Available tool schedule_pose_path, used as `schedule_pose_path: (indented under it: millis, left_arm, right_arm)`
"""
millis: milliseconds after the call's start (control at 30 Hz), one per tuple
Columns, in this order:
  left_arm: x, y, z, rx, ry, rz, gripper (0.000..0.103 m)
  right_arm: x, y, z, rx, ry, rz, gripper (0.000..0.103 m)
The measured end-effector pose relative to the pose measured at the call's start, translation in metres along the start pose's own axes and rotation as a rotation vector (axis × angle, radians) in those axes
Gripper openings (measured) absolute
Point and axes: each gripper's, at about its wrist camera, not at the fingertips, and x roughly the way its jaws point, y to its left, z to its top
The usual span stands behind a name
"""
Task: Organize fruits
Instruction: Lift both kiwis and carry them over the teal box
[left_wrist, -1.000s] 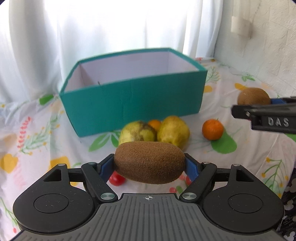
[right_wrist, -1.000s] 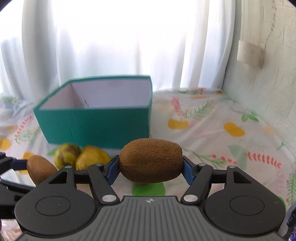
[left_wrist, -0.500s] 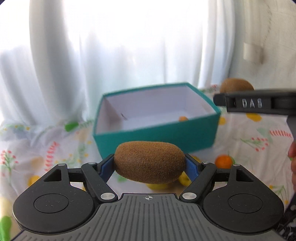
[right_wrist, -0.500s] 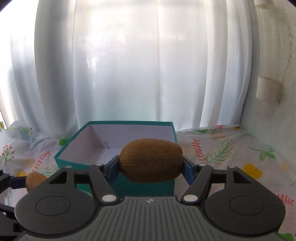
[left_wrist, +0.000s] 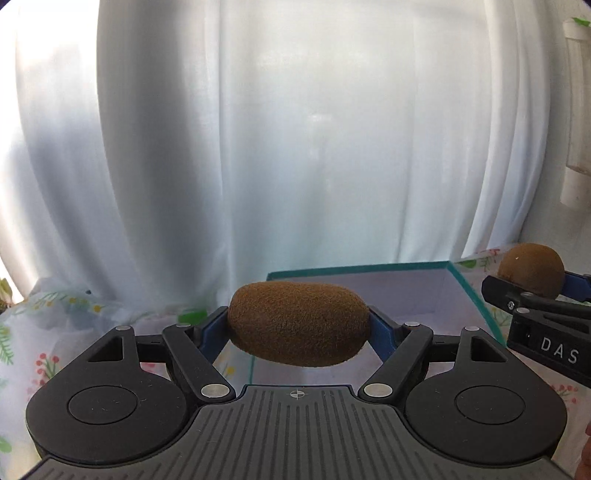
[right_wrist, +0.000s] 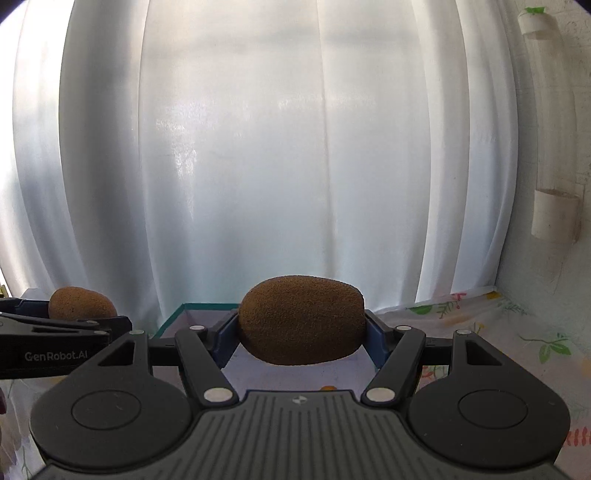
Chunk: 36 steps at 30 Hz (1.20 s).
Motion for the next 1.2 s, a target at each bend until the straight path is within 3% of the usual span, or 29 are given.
schedule_pose_path:
  millis: [167,1200]
  left_arm:
    - [0.025,-0.006,-0.007,0.014,0.048,0.044,0.082]
    - [0.085,0.002,-0.046,-0.027,0.180,0.066,0.082]
  right_arm:
    - [0.013,0.000,-0.014,-0.003,0.028,-0.008,0.068]
    - [0.079,-0.010,-0.065,-0.082,0.089,-0.117,0.068]
